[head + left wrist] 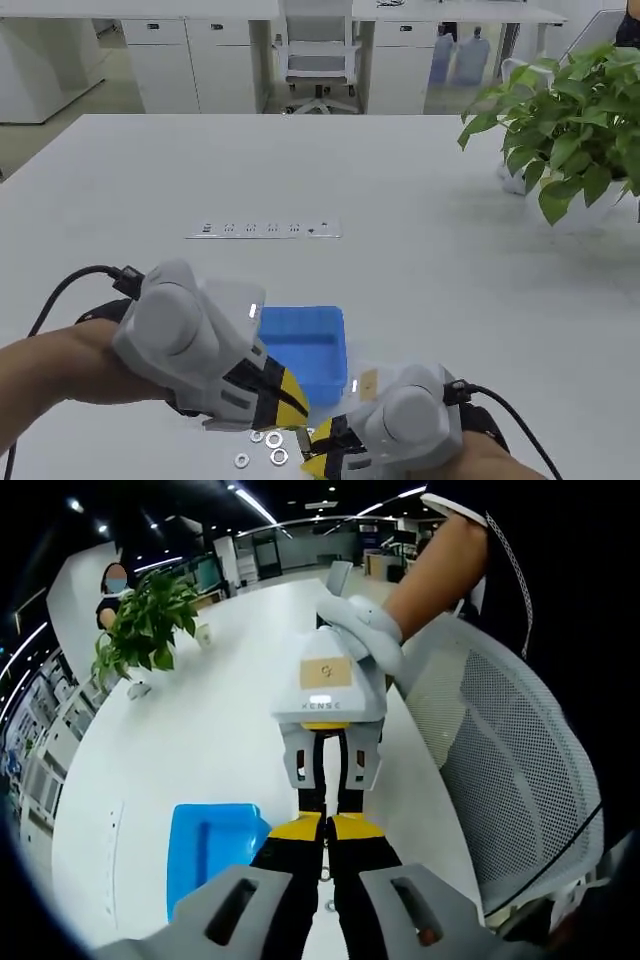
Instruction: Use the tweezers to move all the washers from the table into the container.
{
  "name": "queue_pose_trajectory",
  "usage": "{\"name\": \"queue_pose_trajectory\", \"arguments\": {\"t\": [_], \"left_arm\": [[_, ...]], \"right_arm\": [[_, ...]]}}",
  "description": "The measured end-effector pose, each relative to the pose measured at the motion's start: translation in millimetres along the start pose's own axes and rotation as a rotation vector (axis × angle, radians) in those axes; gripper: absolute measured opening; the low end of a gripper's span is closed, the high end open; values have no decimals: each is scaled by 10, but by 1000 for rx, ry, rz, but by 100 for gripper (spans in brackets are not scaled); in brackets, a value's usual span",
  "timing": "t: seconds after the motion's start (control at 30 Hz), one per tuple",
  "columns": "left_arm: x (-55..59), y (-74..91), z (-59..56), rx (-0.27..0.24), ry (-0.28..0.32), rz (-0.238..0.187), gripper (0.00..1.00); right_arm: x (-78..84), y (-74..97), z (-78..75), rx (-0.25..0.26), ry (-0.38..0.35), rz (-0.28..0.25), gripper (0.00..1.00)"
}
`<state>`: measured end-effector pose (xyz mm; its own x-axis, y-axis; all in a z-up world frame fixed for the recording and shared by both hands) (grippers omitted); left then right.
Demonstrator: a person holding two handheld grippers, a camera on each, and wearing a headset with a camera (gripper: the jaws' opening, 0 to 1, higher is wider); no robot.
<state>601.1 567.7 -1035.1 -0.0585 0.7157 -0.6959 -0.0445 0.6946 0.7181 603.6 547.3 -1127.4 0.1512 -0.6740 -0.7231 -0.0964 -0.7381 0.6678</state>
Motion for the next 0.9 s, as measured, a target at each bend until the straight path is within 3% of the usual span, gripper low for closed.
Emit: {"name": "queue_pose_trajectory", "arguments": {"t": [0.5,0.9], "left_arm": [[-183,253,82,-4,14,-8,5],[-321,429,254,-26,-4,-19,5]], "right_arm": [[-235,166,-150,16,-24,-30,9],[-401,243,-398,41,-6,-50,9]]}}
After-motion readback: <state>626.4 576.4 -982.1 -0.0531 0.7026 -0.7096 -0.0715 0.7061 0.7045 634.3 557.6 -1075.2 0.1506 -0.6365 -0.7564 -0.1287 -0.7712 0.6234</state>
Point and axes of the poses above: the centre of the closed fingertips' face, and the gripper's own axes: y roughly backward along the fingers, z roughly to its left, x roughly out of its underside, the point moved 3 cm from there along y, roughly backward along the fingers, and after that the axes turned 10 degrees about y, right-handed, at the moved point
